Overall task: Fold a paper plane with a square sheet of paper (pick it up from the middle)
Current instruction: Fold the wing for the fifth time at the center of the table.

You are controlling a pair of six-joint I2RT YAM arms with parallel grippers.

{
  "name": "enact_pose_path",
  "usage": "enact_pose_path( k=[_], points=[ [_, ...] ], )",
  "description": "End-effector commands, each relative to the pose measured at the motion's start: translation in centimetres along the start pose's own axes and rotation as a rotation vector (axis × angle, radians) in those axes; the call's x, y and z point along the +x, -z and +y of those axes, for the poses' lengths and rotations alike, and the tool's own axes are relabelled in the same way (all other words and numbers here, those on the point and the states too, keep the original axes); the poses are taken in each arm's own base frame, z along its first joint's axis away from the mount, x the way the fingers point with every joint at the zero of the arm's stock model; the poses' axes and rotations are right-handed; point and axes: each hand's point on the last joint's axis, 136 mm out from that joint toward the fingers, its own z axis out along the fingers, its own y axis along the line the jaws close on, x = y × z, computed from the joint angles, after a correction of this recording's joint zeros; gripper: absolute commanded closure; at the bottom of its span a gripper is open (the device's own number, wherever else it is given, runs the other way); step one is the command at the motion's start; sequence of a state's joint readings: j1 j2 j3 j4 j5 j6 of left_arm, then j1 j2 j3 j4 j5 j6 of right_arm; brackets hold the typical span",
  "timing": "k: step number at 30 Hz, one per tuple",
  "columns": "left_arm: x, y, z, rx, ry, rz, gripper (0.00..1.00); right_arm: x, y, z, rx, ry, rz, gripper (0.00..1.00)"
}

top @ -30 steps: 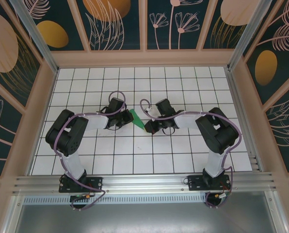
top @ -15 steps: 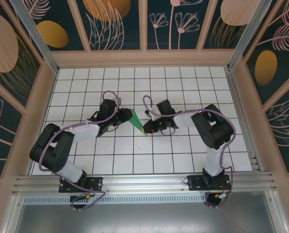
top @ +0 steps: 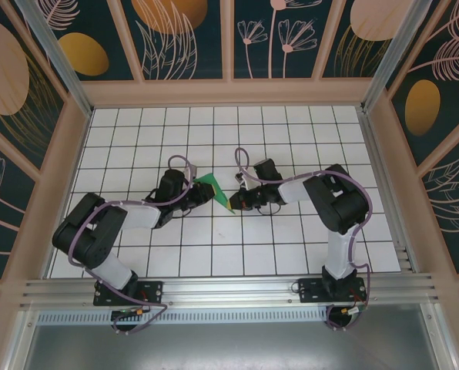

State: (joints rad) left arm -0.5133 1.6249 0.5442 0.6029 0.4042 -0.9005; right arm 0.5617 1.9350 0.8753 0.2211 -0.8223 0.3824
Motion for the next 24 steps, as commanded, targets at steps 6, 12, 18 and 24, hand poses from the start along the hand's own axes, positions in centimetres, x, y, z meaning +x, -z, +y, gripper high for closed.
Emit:
enact_pose_path(
  k=[6,12,18,24],
  points=[
    [0.0,-1.3,-0.5,0.040,-0.007,0.017,0.84,1.3,-0.5,-1.5,0.001,-0.072,0.027,1.00],
    [-0.4,-1.6,-1.8,0.088,-0.014,0.017,0.84,1.6,-0.7,-2.1,0.022,-0.080,0.044,1.00],
    [0.1,-2.6,-0.3,0.038,0.003,0.038,0.85,1.7,-0.8,-2.3,0.026,-0.085,0.047,1.00],
    [0.2,-3.0,0.8,-0.003,0.009,0.040,0.86,1.8,-0.8,-2.4,0.030,-0.092,0.051,1.00]
  ],
)
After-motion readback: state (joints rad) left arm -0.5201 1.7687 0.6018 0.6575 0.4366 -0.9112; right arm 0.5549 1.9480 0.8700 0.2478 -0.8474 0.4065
